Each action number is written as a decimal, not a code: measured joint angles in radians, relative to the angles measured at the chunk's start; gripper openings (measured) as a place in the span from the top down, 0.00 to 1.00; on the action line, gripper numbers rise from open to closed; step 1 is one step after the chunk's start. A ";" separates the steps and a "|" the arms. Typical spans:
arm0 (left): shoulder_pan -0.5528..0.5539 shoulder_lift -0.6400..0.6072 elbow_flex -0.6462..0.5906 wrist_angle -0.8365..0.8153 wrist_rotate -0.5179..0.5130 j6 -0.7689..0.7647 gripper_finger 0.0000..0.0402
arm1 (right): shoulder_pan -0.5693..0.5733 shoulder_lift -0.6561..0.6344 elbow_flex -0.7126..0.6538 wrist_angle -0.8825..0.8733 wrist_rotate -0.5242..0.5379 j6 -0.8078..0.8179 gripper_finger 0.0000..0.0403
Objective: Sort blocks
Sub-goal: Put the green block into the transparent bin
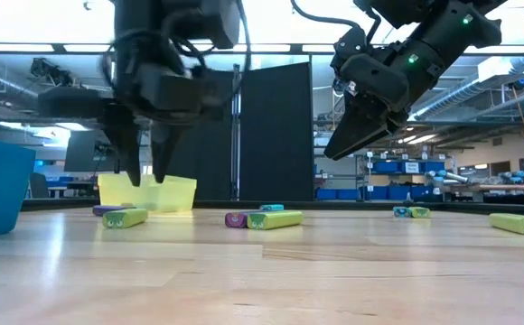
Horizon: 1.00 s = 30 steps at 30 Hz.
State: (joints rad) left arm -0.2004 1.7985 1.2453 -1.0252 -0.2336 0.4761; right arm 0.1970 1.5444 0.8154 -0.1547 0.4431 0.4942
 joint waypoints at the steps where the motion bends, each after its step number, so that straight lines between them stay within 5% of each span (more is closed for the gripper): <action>1: 0.013 0.000 0.000 -0.001 0.033 -0.051 0.69 | 0.000 0.000 0.000 0.000 0.000 0.000 0.62; 13: 0.039 0.000 -0.051 -0.021 0.073 -0.353 0.97 | 0.000 0.000 0.000 -0.021 0.000 0.000 0.69; 23: 0.039 0.000 -0.106 0.142 0.075 -0.377 0.98 | 0.000 0.000 0.000 -0.027 -0.001 -0.005 0.93; 30: 0.024 0.000 -0.097 0.177 0.063 -0.371 0.99 | 0.000 0.000 0.000 -0.026 -0.001 -0.008 0.96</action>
State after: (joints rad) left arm -0.1767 1.7985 1.1488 -0.8480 -0.1704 0.1048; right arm 0.1970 1.5444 0.8154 -0.1810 0.4423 0.4866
